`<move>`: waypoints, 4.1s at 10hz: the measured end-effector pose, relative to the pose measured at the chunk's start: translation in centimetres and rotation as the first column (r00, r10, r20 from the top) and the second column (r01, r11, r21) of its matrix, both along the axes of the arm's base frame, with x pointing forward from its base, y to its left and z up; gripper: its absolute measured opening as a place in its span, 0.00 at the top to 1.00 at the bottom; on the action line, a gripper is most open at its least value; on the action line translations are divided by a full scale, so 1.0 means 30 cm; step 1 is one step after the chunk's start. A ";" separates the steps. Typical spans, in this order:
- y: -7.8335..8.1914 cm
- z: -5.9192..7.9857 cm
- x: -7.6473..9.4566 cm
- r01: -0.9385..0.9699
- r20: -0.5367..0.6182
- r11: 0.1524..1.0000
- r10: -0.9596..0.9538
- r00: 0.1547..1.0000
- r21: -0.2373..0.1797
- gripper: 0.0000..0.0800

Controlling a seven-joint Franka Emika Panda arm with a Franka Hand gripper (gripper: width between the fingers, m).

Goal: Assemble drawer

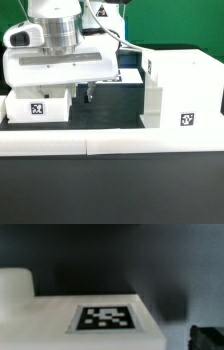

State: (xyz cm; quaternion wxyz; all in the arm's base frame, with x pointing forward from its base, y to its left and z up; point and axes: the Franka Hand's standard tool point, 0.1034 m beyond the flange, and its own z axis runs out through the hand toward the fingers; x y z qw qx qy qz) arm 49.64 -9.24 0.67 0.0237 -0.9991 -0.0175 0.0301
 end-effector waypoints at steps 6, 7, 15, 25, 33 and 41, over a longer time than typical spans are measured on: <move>0.008 -0.001 0.000 -0.004 -0.001 1.000 0.004 1.000 0.000 0.75; 0.008 -0.001 0.000 -0.004 -0.001 1.000 0.004 1.000 0.000 0.91; 0.008 0.003 0.005 -0.006 0.002 1.000 0.006 1.000 -0.001 0.95; 0.142 0.085 0.091 -0.277 -0.004 0.961 0.277 0.961 0.020 0.95; 0.178 0.077 0.110 -0.804 0.010 0.594 0.804 0.595 0.019 0.95; 0.154 0.064 0.113 -0.999 0.010 0.051 0.999 0.051 0.008 0.95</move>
Offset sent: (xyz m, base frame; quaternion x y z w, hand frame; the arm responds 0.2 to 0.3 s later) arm 0.0000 0.0000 0.0000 0.0000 0.0000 0.0000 1.0000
